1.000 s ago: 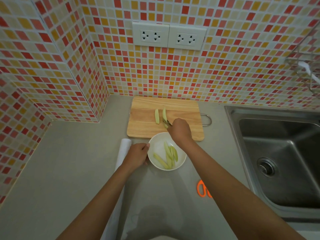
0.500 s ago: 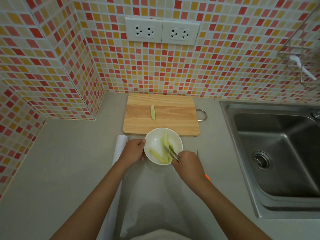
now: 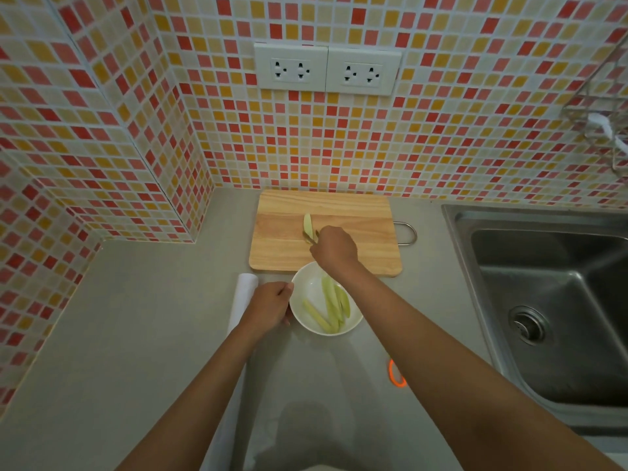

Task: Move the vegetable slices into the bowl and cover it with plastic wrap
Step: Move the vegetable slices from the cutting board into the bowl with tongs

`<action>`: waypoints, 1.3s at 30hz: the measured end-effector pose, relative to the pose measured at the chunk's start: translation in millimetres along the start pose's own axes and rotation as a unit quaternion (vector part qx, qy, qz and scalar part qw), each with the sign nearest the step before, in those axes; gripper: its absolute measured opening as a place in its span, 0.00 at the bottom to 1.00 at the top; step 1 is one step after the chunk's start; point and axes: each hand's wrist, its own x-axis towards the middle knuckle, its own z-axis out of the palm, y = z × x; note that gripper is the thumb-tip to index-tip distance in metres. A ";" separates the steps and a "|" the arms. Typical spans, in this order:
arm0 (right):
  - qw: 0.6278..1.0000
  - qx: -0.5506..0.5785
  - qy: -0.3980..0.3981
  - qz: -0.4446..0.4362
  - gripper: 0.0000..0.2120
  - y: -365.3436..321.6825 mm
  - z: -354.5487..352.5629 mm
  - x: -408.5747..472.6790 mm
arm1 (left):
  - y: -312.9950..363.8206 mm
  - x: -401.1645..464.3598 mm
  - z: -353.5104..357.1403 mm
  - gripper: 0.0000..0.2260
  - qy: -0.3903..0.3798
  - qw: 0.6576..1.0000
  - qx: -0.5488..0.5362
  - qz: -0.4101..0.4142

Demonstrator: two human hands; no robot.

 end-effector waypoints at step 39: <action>0.980 -0.033 0.113 0.160 0.15 103.3 -15.0 28.1 | -11.2 9.3 3.4 0.19 -0.005 1.000 -0.018 0.005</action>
